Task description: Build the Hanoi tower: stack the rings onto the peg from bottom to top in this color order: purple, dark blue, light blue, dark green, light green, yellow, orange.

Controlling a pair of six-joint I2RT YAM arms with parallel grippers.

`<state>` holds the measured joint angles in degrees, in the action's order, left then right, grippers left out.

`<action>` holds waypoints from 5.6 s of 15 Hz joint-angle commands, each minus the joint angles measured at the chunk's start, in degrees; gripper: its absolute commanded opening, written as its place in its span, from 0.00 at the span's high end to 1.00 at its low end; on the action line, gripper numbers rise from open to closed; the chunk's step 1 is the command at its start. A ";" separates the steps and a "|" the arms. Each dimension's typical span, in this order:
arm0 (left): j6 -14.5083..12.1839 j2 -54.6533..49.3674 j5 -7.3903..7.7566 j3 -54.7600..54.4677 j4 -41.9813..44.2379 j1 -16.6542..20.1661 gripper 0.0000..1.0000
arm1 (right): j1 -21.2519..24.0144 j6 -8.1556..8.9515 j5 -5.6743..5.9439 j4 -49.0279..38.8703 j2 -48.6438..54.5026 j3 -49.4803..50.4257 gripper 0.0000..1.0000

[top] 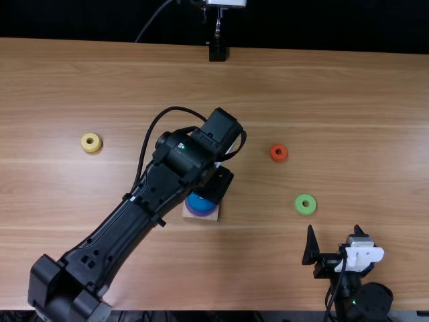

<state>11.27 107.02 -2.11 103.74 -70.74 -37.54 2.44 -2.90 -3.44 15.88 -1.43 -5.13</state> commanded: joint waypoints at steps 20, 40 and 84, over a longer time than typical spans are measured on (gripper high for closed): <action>0.12 -13.59 0.11 0.67 7.88 12.23 0.00 | 0.81 -0.16 -0.35 2.43 1.43 3.89 0.00; -7.05 -18.96 0.42 -41.96 24.23 21.28 0.00 | 0.81 -0.06 -0.25 2.43 1.43 3.98 0.00; -6.73 -9.11 0.74 -18.84 4.82 21.37 1.00 | 0.81 -0.16 -0.25 2.43 1.43 3.89 0.00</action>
<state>4.56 100.12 -1.26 83.05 -66.63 -16.40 2.42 -2.92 -3.44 15.86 -1.43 -5.13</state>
